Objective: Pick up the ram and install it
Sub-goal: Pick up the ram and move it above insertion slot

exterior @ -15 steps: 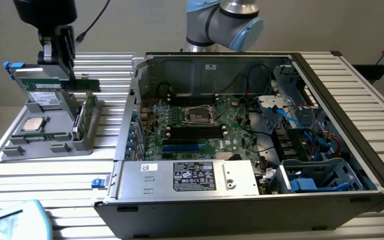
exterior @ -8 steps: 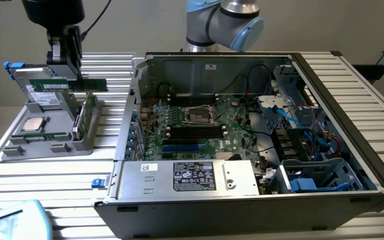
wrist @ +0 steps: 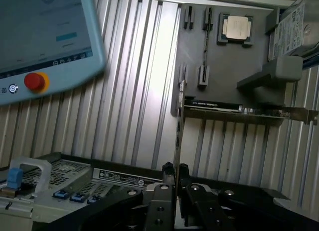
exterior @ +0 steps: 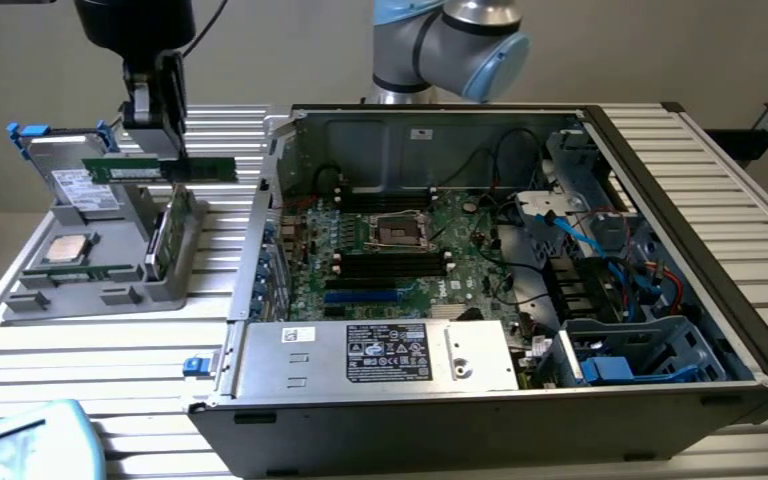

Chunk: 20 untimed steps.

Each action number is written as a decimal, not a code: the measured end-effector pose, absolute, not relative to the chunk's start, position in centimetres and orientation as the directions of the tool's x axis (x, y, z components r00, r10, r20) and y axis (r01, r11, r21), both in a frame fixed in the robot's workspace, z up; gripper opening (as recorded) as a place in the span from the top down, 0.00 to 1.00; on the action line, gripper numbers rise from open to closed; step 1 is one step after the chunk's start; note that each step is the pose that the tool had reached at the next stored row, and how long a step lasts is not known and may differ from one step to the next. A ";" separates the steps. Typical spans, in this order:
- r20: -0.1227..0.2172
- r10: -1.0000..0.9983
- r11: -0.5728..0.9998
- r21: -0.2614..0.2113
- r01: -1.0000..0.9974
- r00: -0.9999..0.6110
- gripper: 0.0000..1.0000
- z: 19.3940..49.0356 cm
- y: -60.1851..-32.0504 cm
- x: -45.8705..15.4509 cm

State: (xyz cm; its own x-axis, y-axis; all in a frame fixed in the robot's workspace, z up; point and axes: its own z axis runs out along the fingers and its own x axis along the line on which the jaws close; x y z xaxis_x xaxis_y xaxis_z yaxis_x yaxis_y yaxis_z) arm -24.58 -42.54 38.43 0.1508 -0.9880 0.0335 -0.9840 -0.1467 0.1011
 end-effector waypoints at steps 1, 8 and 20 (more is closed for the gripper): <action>0.034 -0.988 -0.147 0.101 -0.984 0.151 0.86 38.4 -42.5 -24.3; 0.034 -0.988 -0.147 0.097 -0.984 0.151 0.86 38.4 -42.5 -22.4; 0.035 -0.988 -0.147 0.092 -0.985 0.151 0.86 38.4 -42.5 -19.0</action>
State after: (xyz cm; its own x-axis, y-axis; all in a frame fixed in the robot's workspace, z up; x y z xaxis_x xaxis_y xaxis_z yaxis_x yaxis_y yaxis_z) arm -18.96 -42.54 38.44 0.1506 -0.9880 0.0348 -0.9848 -0.1468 0.0924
